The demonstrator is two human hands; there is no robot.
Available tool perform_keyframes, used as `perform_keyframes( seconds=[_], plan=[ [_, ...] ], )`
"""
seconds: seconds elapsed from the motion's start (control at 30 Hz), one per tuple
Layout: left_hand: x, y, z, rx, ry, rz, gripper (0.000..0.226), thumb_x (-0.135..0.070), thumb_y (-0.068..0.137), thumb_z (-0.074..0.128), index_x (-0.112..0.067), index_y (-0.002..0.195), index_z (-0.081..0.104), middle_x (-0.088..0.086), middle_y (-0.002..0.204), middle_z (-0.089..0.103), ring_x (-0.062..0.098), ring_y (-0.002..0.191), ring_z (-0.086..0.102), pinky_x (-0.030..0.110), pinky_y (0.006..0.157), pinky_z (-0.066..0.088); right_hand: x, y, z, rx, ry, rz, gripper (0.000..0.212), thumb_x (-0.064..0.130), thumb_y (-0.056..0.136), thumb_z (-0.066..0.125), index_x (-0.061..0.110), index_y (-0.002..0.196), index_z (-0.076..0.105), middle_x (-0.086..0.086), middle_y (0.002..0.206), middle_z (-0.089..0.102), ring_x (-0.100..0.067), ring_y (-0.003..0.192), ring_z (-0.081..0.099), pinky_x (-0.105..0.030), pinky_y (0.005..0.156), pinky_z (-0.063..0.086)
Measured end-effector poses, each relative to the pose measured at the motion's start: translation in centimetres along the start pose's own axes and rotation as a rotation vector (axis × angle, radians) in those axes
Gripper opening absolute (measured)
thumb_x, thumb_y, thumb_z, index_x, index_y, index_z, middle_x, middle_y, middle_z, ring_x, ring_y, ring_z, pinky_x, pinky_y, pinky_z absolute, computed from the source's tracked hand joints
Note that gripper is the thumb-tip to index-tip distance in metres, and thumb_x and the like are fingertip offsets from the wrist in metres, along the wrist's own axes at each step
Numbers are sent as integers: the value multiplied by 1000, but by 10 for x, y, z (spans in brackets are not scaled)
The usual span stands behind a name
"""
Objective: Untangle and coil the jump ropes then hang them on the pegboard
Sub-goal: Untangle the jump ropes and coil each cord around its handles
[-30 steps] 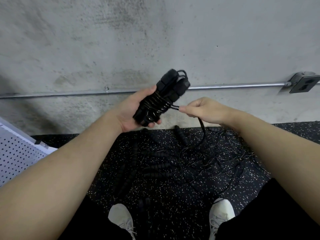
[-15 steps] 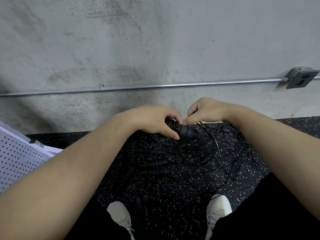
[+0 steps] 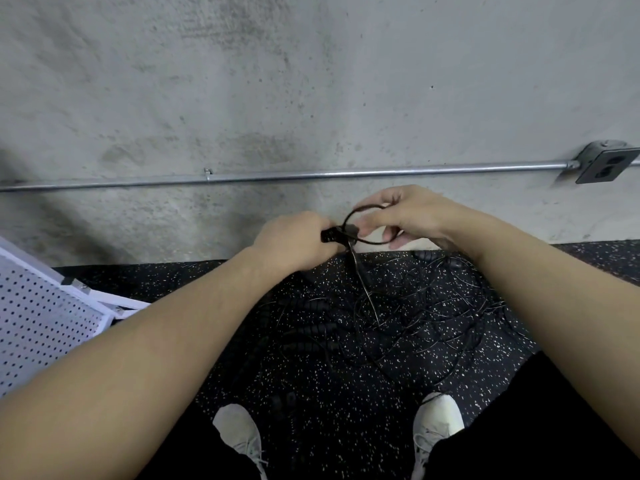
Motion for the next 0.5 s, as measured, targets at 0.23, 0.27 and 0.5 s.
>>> perform_keyframes(
  seconds=[0.23,0.27,0.5],
  plan=[
    [15,6,-8,-130,-247,-32,33,-64,94,50,-54,123,64,-17,102,68,15,99,66,32,77,50,-9,-2,5,21,-258,-74,28,48,81,78,36,103,67,14,104,70,2,89,63,-26,83,45],
    [14,5,-9,-126,-273,-35,34,-65,95,51,-55,125,63,-16,104,70,16,99,67,33,79,52,-8,1,5,-43,-287,-113,24,46,81,80,35,99,67,12,101,70,-2,88,64,-29,84,47],
    [5,2,-13,-155,-198,38,47,-58,100,49,-56,147,43,-10,131,69,19,120,63,34,91,51,14,5,-1,-304,-372,-306,19,33,90,73,35,103,59,9,74,59,-4,59,51,-25,58,43]
  ],
)
Point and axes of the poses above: each hand's wrist, its own y-axis towards the middle knuckle, its own z-axis out of the palm, x = y × z, the point moved 5 cm from there along y, towards the middle knuckle
